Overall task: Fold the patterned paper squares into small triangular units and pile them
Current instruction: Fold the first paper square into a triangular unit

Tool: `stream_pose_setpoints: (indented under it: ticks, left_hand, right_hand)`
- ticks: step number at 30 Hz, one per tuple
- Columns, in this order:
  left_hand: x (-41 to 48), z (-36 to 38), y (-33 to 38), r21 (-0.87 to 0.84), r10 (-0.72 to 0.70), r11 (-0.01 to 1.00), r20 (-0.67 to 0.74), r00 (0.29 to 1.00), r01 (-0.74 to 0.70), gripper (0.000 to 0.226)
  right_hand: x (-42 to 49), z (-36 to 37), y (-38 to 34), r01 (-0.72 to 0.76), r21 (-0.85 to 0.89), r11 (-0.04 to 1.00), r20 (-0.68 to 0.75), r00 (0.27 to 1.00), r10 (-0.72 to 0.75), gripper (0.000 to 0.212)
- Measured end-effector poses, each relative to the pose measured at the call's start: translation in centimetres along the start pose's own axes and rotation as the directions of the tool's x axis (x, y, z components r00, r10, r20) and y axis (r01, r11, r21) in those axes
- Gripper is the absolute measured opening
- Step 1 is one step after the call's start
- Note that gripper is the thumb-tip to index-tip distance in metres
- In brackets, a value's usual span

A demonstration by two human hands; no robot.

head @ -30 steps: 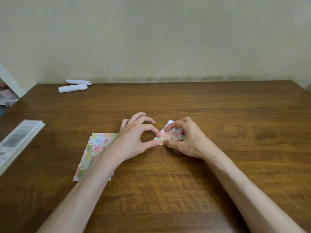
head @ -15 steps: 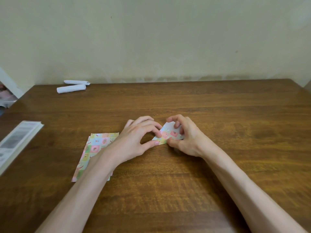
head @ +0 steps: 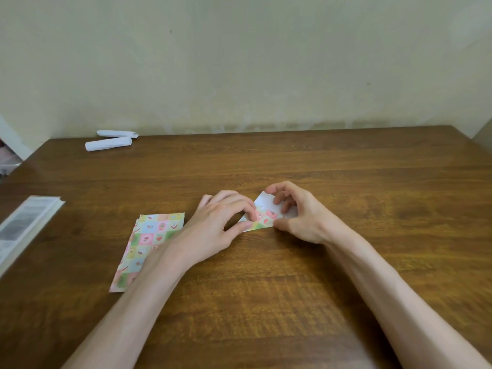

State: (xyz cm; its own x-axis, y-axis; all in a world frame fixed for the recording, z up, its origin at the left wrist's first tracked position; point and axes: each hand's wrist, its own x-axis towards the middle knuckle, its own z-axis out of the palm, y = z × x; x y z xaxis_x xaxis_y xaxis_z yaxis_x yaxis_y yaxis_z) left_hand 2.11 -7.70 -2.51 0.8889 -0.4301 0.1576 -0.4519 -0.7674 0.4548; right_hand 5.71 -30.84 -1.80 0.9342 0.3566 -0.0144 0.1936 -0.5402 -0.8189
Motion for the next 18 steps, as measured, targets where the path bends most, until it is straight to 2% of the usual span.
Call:
stream_pose_setpoints:
  ticks: [3,7,18]
  left_hand:
    - [0.0,0.0,0.1,-0.002,0.004,1.000,0.004,1.000,-0.004,0.012]
    - [0.1,0.1,0.2,0.005,0.009,1.000,0.033,0.999,-0.009,0.018]
    - [0.1,0.1,0.2,0.009,0.008,1.000,0.045,0.999,-0.008,0.027]
  right_hand:
    - [0.0,0.1,-0.1,0.006,-0.001,1.000,0.005,1.000,-0.006,0.058]
    - [0.1,-0.4,0.1,0.009,0.101,0.995,0.029,1.000,-0.012,0.063]
    - [0.3,-0.8,0.2,-0.037,0.119,0.992,0.038,0.999,0.032,0.071]
